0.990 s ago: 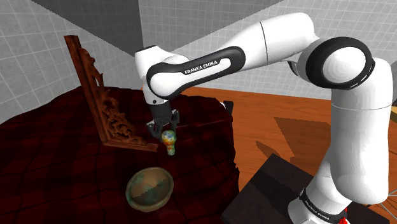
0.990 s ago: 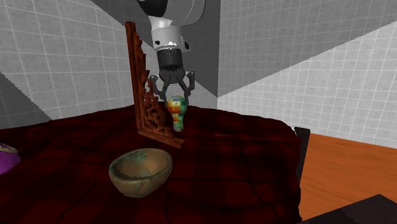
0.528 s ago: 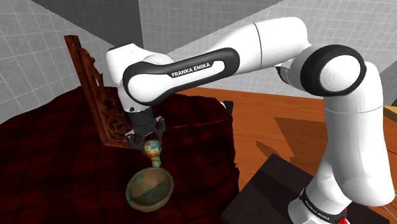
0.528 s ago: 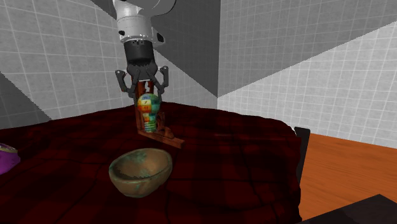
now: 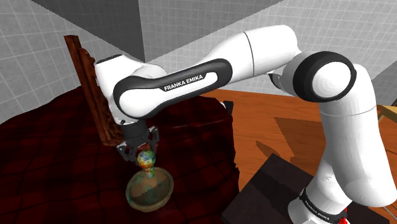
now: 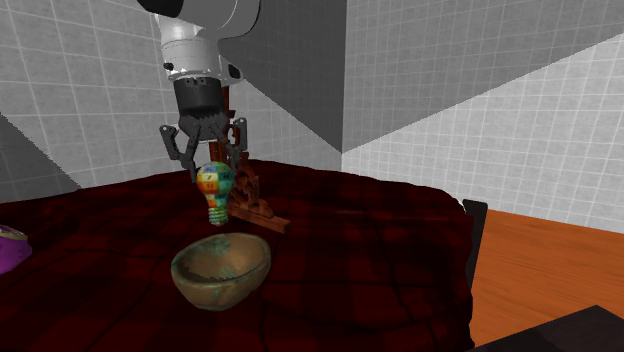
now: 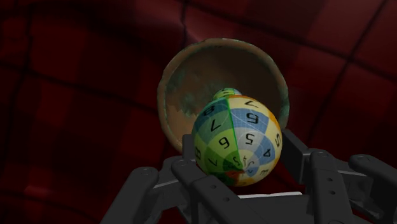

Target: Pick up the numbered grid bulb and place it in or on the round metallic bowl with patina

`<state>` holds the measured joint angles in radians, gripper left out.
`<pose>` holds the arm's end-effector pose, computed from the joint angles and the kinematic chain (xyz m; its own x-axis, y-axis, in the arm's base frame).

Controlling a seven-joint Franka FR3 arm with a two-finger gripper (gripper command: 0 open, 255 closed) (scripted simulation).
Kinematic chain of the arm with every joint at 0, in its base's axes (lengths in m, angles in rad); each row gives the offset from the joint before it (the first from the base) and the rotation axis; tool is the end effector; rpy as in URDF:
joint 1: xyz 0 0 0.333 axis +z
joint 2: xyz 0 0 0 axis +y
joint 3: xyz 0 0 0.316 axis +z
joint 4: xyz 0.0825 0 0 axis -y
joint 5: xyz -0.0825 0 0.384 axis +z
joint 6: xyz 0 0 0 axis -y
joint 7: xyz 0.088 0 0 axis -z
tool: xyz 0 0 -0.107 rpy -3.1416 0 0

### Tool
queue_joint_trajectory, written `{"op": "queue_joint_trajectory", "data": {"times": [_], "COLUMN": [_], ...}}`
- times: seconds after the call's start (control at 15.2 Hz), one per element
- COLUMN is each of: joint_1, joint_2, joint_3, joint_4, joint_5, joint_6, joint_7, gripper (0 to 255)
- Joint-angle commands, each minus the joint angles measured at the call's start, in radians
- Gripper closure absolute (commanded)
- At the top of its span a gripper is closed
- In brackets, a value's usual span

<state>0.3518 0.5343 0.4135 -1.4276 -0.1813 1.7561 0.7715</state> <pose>0.5342 0.4237 0.3926 0.9902 0.0006 -0.1394 0.0127 -0.9962 0.0858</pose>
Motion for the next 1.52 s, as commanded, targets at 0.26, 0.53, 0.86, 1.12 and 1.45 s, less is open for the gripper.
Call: {"op": "queue_joint_trajectory", "data": {"times": [0.26,0.53,0.86,1.12,1.45], "joint_1": [-0.001,0.000,0.001,0.001,0.001], "joint_2": [0.023,0.042,0.061,0.061,0.061], "joint_3": [-0.006,-0.011,-0.015,-0.015,-0.015], "joint_4": [-0.050,-0.076,-0.095,-0.095,-0.095], "joint_5": [-0.010,-0.018,-0.025,-0.026,-0.026], "joint_6": [0.072,0.116,0.152,0.152,0.152], "joint_7": [0.005,0.010,0.013,0.013,0.014], "gripper": [255,255,255,255,0]}}
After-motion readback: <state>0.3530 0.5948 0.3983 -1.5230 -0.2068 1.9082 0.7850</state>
